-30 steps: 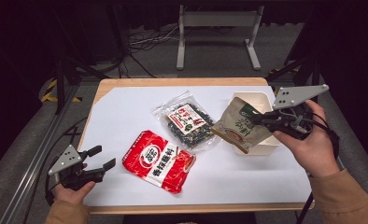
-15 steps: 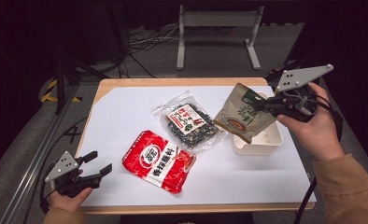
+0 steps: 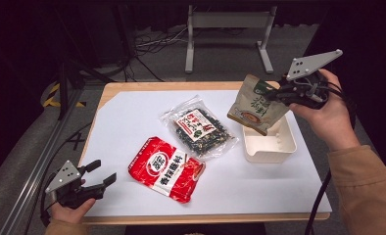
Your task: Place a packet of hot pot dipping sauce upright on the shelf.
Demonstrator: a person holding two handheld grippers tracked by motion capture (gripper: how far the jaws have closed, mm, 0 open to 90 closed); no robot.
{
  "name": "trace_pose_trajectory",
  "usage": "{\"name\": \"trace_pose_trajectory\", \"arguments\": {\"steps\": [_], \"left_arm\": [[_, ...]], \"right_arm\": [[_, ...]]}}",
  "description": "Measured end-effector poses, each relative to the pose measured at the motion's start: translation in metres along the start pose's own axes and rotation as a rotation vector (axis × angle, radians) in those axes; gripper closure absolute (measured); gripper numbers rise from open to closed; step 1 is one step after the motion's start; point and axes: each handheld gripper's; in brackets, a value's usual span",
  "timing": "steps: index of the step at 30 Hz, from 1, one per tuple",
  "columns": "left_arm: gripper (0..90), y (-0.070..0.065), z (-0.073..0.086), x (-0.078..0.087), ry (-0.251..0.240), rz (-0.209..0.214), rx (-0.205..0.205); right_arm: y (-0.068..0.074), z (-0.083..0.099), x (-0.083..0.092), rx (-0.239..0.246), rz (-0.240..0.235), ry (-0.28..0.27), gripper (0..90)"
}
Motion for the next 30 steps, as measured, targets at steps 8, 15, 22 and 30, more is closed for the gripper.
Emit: {"name": "trace_pose_trajectory", "arguments": {"steps": [8, 15, 22, 30], "left_arm": [[25.8, 0.001, -0.003, -0.005, 0.006, 0.013, -0.007], [25.8, 0.001, -0.006, -0.011, 0.007, 0.029, -0.007], [25.8, 0.002, -0.007, -0.014, 0.012, 0.036, -0.008], [25.9, 0.003, -0.007, -0.016, 0.023, 0.032, -0.009]], "right_arm": [[-0.014, -0.003, -0.010, 0.048, -0.011, 0.023, 89.9], [-0.028, 0.001, -0.019, 0.062, -0.025, 0.037, 89.9], [-0.042, 0.005, -0.026, 0.055, -0.019, 0.053, 89.9], [-0.062, 0.013, -0.031, 0.071, -0.005, 0.060, 89.9]]}}
Point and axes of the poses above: each handheld gripper's, and its own axes: x roughly backward along the jaws, z roughly out of its underside, y roughly to its left, and after that the axes turned 13 degrees about x, right-handed
